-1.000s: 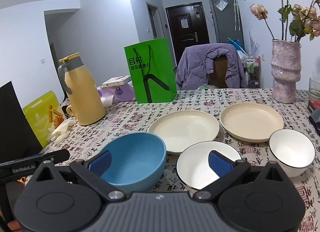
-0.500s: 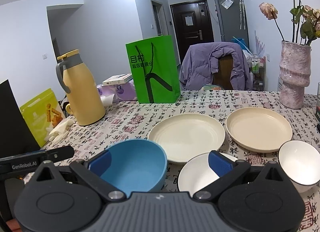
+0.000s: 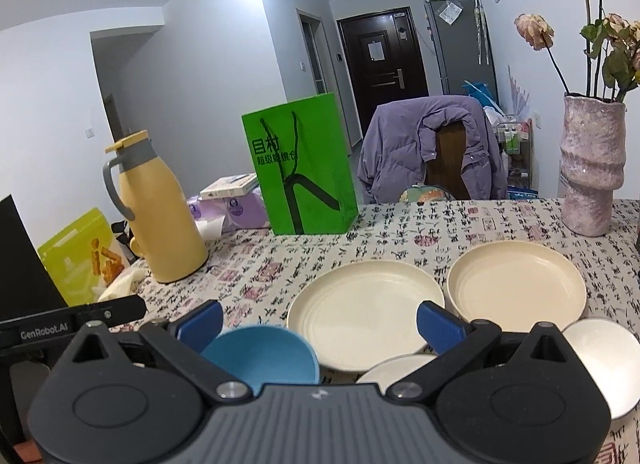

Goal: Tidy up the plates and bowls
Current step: 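Move both grippers toward another cream plate beside the pink vase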

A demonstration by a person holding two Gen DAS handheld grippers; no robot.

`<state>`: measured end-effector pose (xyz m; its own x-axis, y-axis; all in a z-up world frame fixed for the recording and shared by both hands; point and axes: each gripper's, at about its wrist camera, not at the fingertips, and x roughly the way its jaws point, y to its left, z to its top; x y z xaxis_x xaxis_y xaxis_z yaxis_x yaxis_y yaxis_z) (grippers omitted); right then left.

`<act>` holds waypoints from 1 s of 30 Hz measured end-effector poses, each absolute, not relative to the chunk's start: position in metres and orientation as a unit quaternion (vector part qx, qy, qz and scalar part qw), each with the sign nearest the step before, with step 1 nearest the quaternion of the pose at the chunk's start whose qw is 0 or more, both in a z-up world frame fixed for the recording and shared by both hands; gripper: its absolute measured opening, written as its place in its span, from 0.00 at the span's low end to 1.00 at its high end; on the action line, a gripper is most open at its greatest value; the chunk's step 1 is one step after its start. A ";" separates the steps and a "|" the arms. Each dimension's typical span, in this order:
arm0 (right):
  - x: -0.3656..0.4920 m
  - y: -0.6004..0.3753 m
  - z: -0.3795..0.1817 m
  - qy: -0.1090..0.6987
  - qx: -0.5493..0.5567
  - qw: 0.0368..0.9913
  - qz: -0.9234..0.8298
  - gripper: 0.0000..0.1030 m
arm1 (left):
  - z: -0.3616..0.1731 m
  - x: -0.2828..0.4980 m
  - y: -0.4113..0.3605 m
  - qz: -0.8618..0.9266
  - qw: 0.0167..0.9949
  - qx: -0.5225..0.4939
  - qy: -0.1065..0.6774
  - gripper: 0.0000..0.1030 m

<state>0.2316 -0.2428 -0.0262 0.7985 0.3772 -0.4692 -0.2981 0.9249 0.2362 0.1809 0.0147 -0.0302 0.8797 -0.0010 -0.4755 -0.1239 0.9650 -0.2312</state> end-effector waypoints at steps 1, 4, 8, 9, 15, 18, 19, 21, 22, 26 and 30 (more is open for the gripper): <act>0.233 -0.244 -0.024 0.260 0.074 0.946 0.179 1.00 | -0.028 0.183 0.014 0.034 0.960 -0.131 0.243 1.00; 0.242 -0.247 -0.018 0.256 0.072 0.947 0.178 1.00 | -0.023 0.190 0.011 0.041 0.960 -0.134 0.243 1.00; 0.254 -0.251 -0.013 0.253 0.070 0.947 0.185 1.00 | -0.016 0.199 0.005 0.048 0.959 -0.134 0.244 1.00; 0.258 -0.251 -0.012 0.254 0.068 0.946 0.187 1.00 | -0.015 0.202 0.004 0.050 0.959 -0.135 0.245 1.00; 0.278 -0.254 -0.005 0.250 0.063 0.949 0.180 1.00 | -0.008 0.221 -0.007 0.061 0.959 -0.125 0.248 1.00; 0.292 -0.258 -0.005 0.260 0.067 0.947 0.175 1.00 | -0.007 0.230 -0.013 0.065 0.958 -0.123 0.252 1.00; 0.297 -0.259 -0.005 0.263 0.070 0.947 0.172 1.00 | -0.007 0.234 -0.015 0.068 0.957 -0.123 0.253 1.00; 0.307 -0.261 -0.005 0.270 0.072 0.945 0.167 1.00 | -0.007 0.239 -0.018 0.074 0.956 -0.123 0.254 1.00; 0.313 -0.262 -0.006 0.276 0.073 0.944 0.163 1.00 | -0.007 0.243 -0.019 0.078 0.956 -0.124 0.255 1.00; 0.328 -0.271 -0.014 0.282 0.092 0.942 0.157 1.00 | -0.008 0.257 -0.023 0.088 0.952 -0.127 0.264 1.00; 0.336 -0.288 -0.029 0.288 0.119 0.937 0.157 1.00 | -0.014 0.270 -0.031 0.098 0.948 -0.114 0.279 1.00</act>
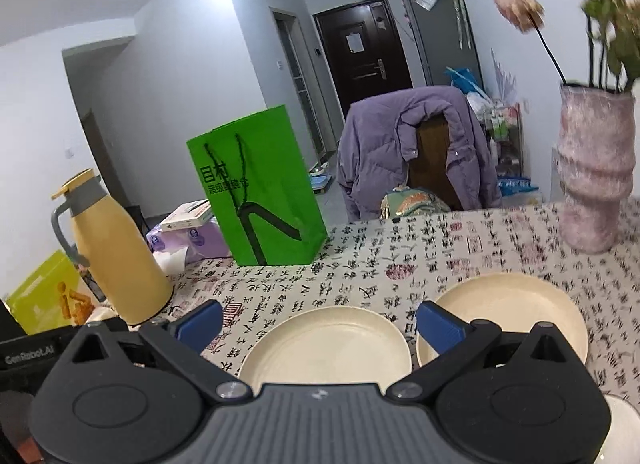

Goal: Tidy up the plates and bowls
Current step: 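Move both grippers toward another cream plate beside the pink vase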

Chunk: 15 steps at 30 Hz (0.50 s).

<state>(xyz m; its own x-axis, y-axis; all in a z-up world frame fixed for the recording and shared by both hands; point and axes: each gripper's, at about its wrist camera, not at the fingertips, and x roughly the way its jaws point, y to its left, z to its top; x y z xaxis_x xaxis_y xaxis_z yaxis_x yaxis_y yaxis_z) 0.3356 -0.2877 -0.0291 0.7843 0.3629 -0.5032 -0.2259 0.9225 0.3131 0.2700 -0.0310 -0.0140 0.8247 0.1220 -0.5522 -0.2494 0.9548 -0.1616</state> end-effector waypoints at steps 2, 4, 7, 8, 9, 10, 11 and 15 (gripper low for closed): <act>0.339 -0.294 -0.031 0.294 0.125 0.935 0.153 1.00 | -0.016 0.275 -0.034 0.101 0.947 -0.114 0.284 1.00; 0.339 -0.301 -0.031 0.289 0.136 0.935 0.156 1.00 | -0.019 0.279 -0.038 0.101 0.945 -0.114 0.291 1.00; 0.339 -0.303 -0.031 0.291 0.138 0.932 0.164 1.00 | -0.022 0.283 -0.044 0.103 0.944 -0.109 0.295 1.00; 0.340 -0.303 -0.032 0.294 0.137 0.931 0.166 1.00 | -0.022 0.284 -0.047 0.104 0.944 -0.105 0.293 1.00; 0.341 -0.302 -0.033 0.297 0.135 0.930 0.170 1.00 | -0.022 0.285 -0.049 0.106 0.945 -0.102 0.292 1.00; 0.343 -0.302 -0.035 0.300 0.134 0.929 0.171 1.00 | -0.022 0.287 -0.052 0.109 0.946 -0.097 0.290 1.00; 0.345 -0.301 -0.037 0.304 0.136 0.927 0.172 1.00 | -0.023 0.289 -0.054 0.112 0.946 -0.094 0.291 1.00; 0.354 -0.299 -0.048 0.327 0.138 0.918 0.176 1.00 | -0.026 0.299 -0.061 0.121 0.940 -0.087 0.306 1.00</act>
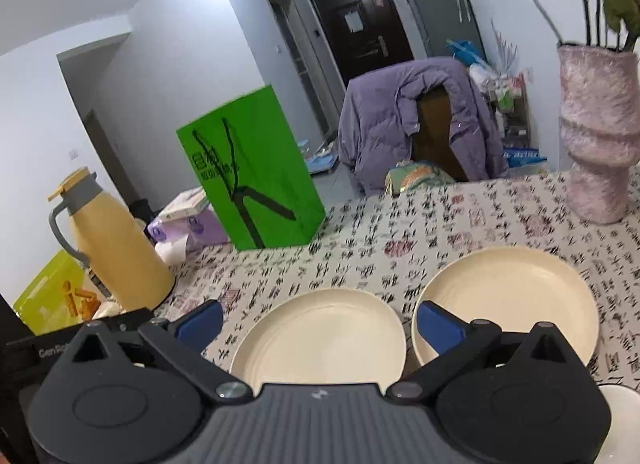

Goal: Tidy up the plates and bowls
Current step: 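Move both grippers toward another cream plate beside the pink vase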

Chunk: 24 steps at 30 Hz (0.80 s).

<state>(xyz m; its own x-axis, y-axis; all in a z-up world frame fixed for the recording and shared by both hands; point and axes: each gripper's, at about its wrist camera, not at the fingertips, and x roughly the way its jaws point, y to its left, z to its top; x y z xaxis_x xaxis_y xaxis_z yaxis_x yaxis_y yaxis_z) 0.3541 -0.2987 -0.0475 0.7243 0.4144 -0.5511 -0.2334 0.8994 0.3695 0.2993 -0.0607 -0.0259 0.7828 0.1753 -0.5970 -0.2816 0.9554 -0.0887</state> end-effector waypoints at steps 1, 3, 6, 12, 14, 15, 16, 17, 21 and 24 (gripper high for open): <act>0.357 -0.300 -0.049 0.331 0.140 0.917 0.173 1.00 | -0.027 0.302 -0.061 0.124 0.938 -0.088 0.310 1.00; 0.361 -0.302 -0.053 0.338 0.144 0.915 0.168 1.00 | -0.030 0.308 -0.060 0.131 0.935 -0.094 0.316 1.00; 0.366 -0.307 -0.059 0.348 0.151 0.912 0.156 1.00 | -0.037 0.317 -0.061 0.141 0.929 -0.091 0.330 1.00; 0.379 -0.317 -0.073 0.370 0.165 0.903 0.143 1.00 | -0.051 0.340 -0.071 0.137 0.919 -0.070 0.364 1.00; 0.383 -0.319 -0.077 0.377 0.168 0.900 0.141 1.00 | -0.056 0.347 -0.078 0.126 0.915 -0.058 0.378 1.00; 0.385 -0.319 -0.080 0.381 0.169 0.898 0.142 1.00 | -0.058 0.350 -0.081 0.124 0.914 -0.053 0.383 1.00; 0.386 -0.319 -0.082 0.384 0.170 0.896 0.142 1.00 | -0.061 0.354 -0.083 0.124 0.913 -0.049 0.387 1.00; 0.387 -0.319 -0.084 0.388 0.171 0.894 0.144 1.00 | -0.063 0.356 -0.085 0.124 0.911 -0.046 0.389 1.00; 0.392 -0.317 -0.092 0.400 0.177 0.886 0.154 0.94 | -0.070 0.365 -0.088 0.132 0.905 -0.041 0.403 1.00; 0.394 -0.313 -0.097 0.409 0.177 0.881 0.159 0.91 | -0.074 0.371 -0.084 0.140 0.899 -0.048 0.412 1.00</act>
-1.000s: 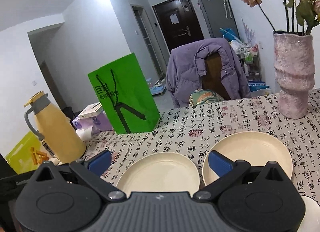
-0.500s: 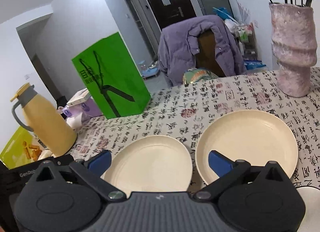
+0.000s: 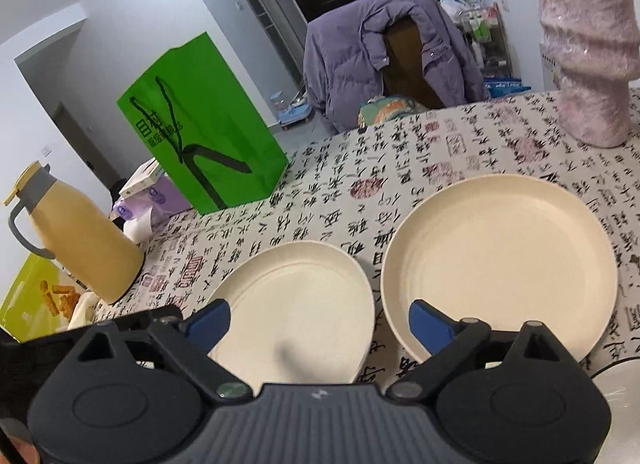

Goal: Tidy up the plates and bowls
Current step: 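Move both grippers toward another cream plate beside the pink vase, then close the left gripper on the plate rim while the right gripper grips it too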

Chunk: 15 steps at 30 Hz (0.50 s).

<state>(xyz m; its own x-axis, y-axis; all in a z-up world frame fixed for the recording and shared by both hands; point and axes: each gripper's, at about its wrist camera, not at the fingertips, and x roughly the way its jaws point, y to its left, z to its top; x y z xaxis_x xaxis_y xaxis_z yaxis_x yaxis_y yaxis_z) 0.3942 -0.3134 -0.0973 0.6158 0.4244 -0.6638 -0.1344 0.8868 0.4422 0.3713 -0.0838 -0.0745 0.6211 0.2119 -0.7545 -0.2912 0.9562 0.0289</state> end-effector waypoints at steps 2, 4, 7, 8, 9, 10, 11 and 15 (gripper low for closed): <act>0.396 -0.310 -0.102 0.417 0.174 0.878 0.159 0.88 | -0.078 0.375 -0.081 0.148 0.894 -0.051 0.419 1.00; 0.398 -0.307 -0.106 0.424 0.172 0.875 0.160 0.81 | -0.082 0.378 -0.078 0.153 0.889 -0.052 0.429 1.00; 0.400 -0.304 -0.111 0.433 0.172 0.870 0.164 0.74 | -0.088 0.383 -0.074 0.159 0.884 -0.052 0.437 1.00; 0.400 -0.303 -0.112 0.436 0.171 0.868 0.164 0.71 | -0.089 0.384 -0.073 0.160 0.882 -0.053 0.439 1.00; 0.401 -0.302 -0.113 0.439 0.170 0.867 0.163 0.70 | -0.091 0.386 -0.072 0.160 0.881 -0.055 0.443 1.00; 0.401 -0.302 -0.115 0.442 0.170 0.866 0.161 0.68 | -0.092 0.388 -0.071 0.160 0.879 -0.058 0.446 1.00; 0.402 -0.302 -0.116 0.446 0.170 0.864 0.161 0.65 | -0.094 0.389 -0.070 0.160 0.877 -0.060 0.449 1.00; 0.405 -0.301 -0.123 0.455 0.176 0.858 0.158 0.62 | -0.101 0.396 -0.070 0.161 0.868 -0.054 0.467 1.00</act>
